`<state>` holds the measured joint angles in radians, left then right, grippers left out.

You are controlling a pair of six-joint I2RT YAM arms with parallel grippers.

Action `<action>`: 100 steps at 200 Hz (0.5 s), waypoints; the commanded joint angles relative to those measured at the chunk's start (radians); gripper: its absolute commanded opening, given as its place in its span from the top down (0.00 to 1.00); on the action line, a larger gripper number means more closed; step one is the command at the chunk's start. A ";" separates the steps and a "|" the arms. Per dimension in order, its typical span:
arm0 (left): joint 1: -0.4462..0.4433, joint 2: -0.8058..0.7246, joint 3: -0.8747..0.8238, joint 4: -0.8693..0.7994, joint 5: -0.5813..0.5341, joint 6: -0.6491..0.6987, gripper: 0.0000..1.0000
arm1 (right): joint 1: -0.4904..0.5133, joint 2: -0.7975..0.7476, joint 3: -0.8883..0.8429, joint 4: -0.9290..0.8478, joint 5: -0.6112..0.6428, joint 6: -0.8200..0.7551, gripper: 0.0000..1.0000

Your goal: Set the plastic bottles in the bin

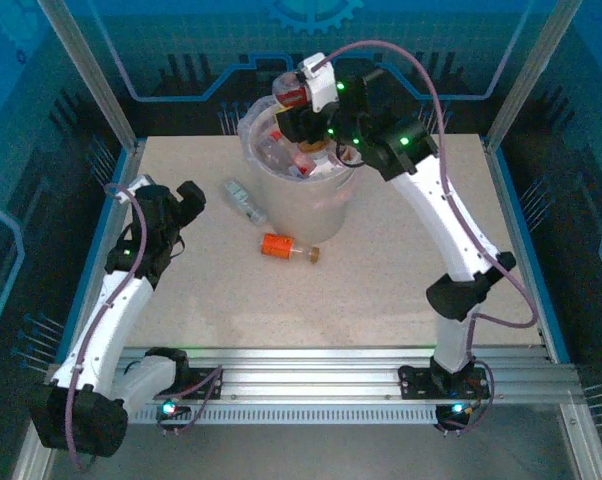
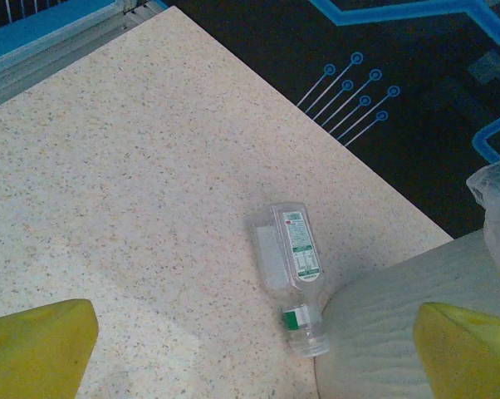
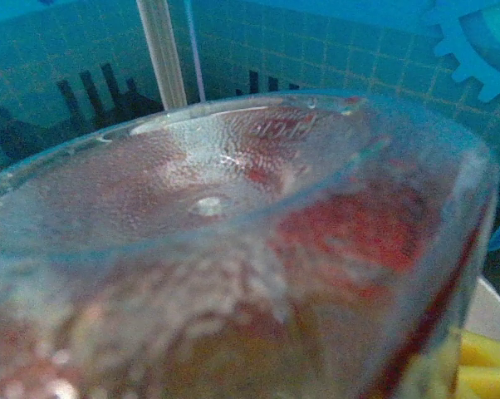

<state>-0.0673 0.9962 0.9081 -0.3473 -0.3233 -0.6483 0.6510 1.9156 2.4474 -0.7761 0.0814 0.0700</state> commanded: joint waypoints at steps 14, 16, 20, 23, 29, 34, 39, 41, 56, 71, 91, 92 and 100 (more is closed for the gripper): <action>0.008 0.003 0.040 0.039 0.041 0.022 0.01 | -0.059 0.136 0.163 -0.023 0.078 -0.090 0.52; 0.009 0.002 0.040 0.040 0.043 0.022 0.01 | -0.063 0.143 0.170 -0.026 0.077 -0.090 0.52; 0.008 0.002 0.040 0.040 0.044 0.021 0.01 | -0.071 0.157 0.184 -0.032 0.074 -0.090 0.52; 0.009 0.004 0.041 0.039 0.045 0.022 0.01 | -0.075 0.166 0.192 -0.036 0.073 -0.091 0.52; 0.009 0.004 0.041 0.039 0.047 0.023 0.01 | -0.085 0.181 0.206 -0.038 0.073 -0.091 0.52; 0.009 0.004 0.041 0.041 0.048 0.024 0.01 | -0.091 0.192 0.212 -0.041 0.074 -0.093 0.52; 0.009 0.006 0.042 0.042 0.049 0.024 0.01 | -0.099 0.201 0.215 -0.041 0.074 -0.095 0.52; 0.009 0.006 0.043 0.041 0.050 0.024 0.01 | -0.101 0.203 0.217 -0.040 0.075 -0.097 0.52; 0.009 0.007 0.044 0.041 0.053 0.026 0.01 | -0.116 0.223 0.217 -0.037 0.083 -0.100 0.51; 0.008 0.010 0.046 0.042 0.055 0.026 0.01 | -0.129 0.237 0.217 -0.042 0.093 -0.098 0.50; 0.009 0.016 0.049 0.042 0.058 0.027 0.01 | -0.139 0.257 0.216 -0.061 0.122 -0.098 0.49; 0.009 0.016 0.049 0.043 0.058 0.027 0.01 | -0.139 0.258 0.217 -0.061 0.124 -0.098 0.49; 0.009 0.018 0.049 0.045 0.062 0.025 0.01 | -0.143 0.267 0.217 -0.070 0.137 -0.098 0.49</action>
<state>-0.0673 1.0035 0.9215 -0.3279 -0.2886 -0.6456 0.5163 2.1567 2.6221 -0.8249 0.1741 -0.0128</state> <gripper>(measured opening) 0.990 0.636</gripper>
